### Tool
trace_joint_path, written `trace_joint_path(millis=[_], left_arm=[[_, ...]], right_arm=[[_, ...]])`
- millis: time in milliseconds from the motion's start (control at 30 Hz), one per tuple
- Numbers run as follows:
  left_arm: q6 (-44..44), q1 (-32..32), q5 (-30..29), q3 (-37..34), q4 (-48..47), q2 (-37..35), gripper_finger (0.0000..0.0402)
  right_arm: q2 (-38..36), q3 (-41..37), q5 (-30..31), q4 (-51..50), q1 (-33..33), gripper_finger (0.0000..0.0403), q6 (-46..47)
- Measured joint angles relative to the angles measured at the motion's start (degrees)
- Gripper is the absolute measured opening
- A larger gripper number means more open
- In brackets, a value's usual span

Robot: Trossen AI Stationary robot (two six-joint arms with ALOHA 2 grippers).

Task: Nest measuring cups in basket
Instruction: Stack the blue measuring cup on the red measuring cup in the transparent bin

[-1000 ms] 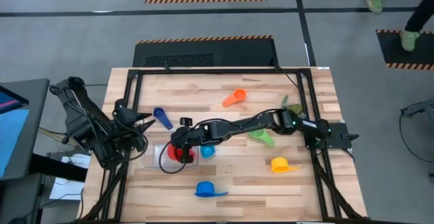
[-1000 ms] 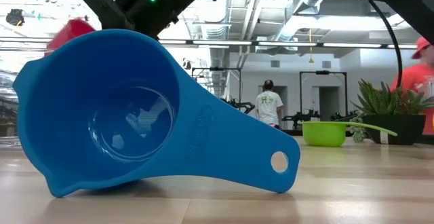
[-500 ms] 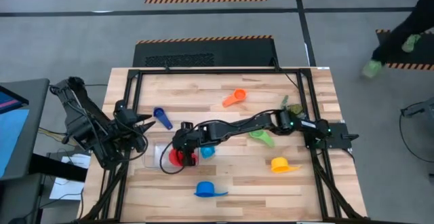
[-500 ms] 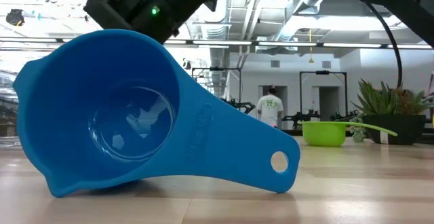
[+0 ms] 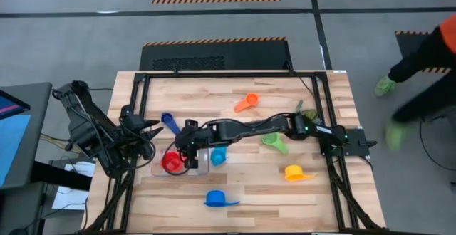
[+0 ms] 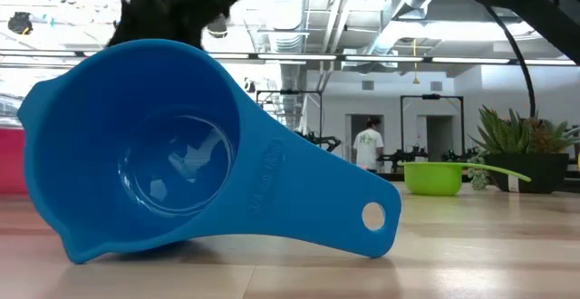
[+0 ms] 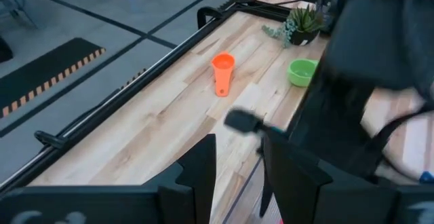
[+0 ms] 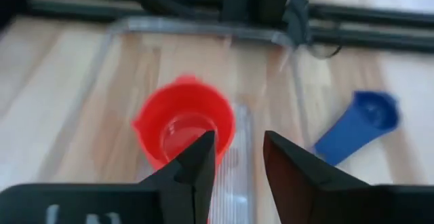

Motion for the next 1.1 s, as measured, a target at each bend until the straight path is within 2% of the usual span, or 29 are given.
trace_joint_path(millis=[167, 333, 433, 533, 633, 700, 800, 933, 1100], left_arm=[[-0.02, 0.0, 0.94, 0.0, -0.01, 0.0, 0.0116], [-0.02, 0.0, 2.91, 0.0, -0.02, 0.0, 0.0116], [-0.09, 0.0, 3.02, 0.0, 0.0, 0.0, 0.0116], [-0.07, 0.0, 3.04, 0.0, -0.02, 0.0, 0.0116], [0.32, 0.0, 3.06, 0.0, -0.02, 0.06, 0.0116], [1.68, 0.0, 3.05, 0.0, -0.04, 0.45, 0.0116], [3.29, -0.04, 3.88, 0.0, 0.09, 1.18, 0.0116], [5.53, -0.07, 9.87, 0.02, 2.05, 2.96, 0.0116], [10.21, -0.06, 11.71, 0.02, 9.85, 6.41, 0.0116]], right_arm=[[-8.75, -1.66, 0.1, -10.1, 2.04, 0.014, 8.79], [-18.13, -1.46, 0.58, -28.98, 5.98, 0.0118, 18.27], [-21.19, -1.68, 3.59, -38.72, 9.37, 0.0107, 25.12], [-24.54, -1.65, 9.09, -47.42, 13.45, 0.01, 30.29], [-25.55, -1.57, 13.76, -55.68, 17.05, 0.0096, 35.75], [-25.38, -1.73, 14.82, -61.15, 18.99, 0.0093, 40.02], [-26.28, -4.35, 14.8, -59.22, 21.93, 0.0087, 42.68], [-26.42, -7.71, 14.74, -60.52, 25.73, 0.0077, 48.95], [-27.08, -14.87, 15.21, -60.61, 29.52, 0.0072, 59.08]])
